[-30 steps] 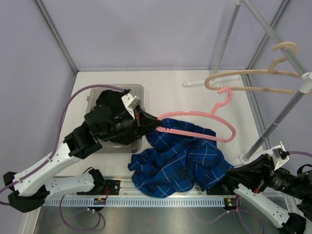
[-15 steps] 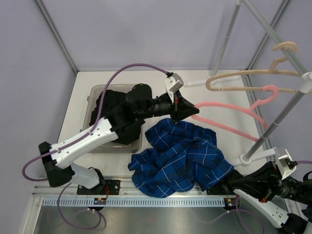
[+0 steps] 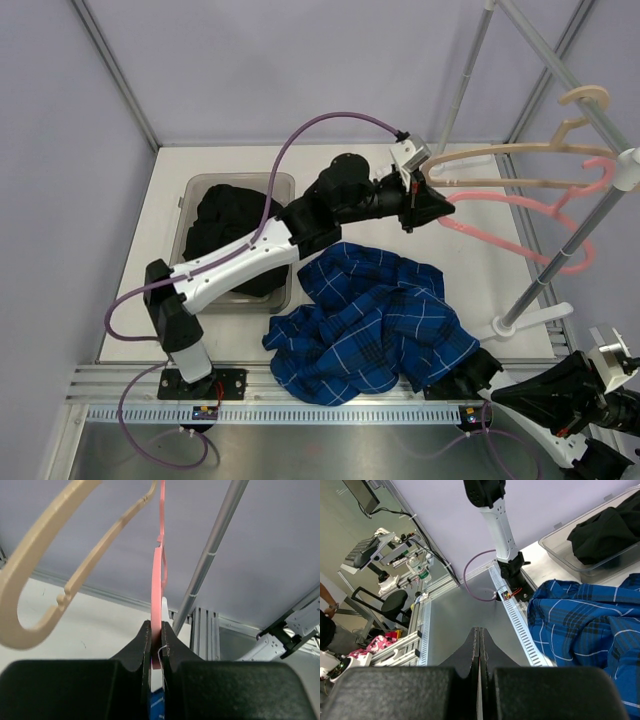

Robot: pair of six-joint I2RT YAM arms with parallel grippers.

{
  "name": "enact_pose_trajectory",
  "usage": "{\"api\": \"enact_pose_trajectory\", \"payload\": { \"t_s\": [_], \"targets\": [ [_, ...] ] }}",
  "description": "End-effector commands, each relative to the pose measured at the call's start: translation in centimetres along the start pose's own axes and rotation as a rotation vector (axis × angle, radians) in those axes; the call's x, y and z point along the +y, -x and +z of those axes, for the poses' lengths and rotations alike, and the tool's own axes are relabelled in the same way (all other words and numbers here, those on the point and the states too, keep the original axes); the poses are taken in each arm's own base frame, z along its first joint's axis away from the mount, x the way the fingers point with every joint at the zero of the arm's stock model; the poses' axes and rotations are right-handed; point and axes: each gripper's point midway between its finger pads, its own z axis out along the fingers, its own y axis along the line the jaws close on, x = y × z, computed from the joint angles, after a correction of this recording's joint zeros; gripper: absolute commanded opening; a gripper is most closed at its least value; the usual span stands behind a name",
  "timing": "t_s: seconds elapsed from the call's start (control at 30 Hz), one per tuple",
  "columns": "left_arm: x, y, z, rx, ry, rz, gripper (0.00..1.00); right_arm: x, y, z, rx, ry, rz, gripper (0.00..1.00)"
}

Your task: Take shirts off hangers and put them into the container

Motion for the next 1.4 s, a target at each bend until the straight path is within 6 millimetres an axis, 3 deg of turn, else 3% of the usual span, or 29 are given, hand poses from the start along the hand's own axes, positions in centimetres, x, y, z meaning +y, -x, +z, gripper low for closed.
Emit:
{"api": "enact_pose_trajectory", "payload": {
  "t_s": [0.0,0.2,0.4,0.83,1.37],
  "targets": [
    [-2.2,7.3,0.7,-0.201,-0.057,0.091,0.00,0.6,-0.8,-0.6,0.020,0.021,0.018,0.00],
    [-2.3,10.2,1.8,-0.232,-0.050,0.124,0.00,1.2,-1.2,-1.3,0.008,0.036,0.002,0.00],
    [-2.8,12.2,1.0,-0.261,-0.038,0.152,0.00,1.4,-1.4,-1.3,0.007,0.035,-0.005,0.00],
    [-3.2,11.7,-3.6,-0.260,0.029,0.214,0.00,1.1,-1.4,-0.7,0.025,0.031,-0.011,0.00],
    [-3.7,14.3,-3.5,-0.273,0.017,0.246,0.00,1.0,-1.6,-0.7,0.023,0.024,-0.008,0.00]
  ]
}}
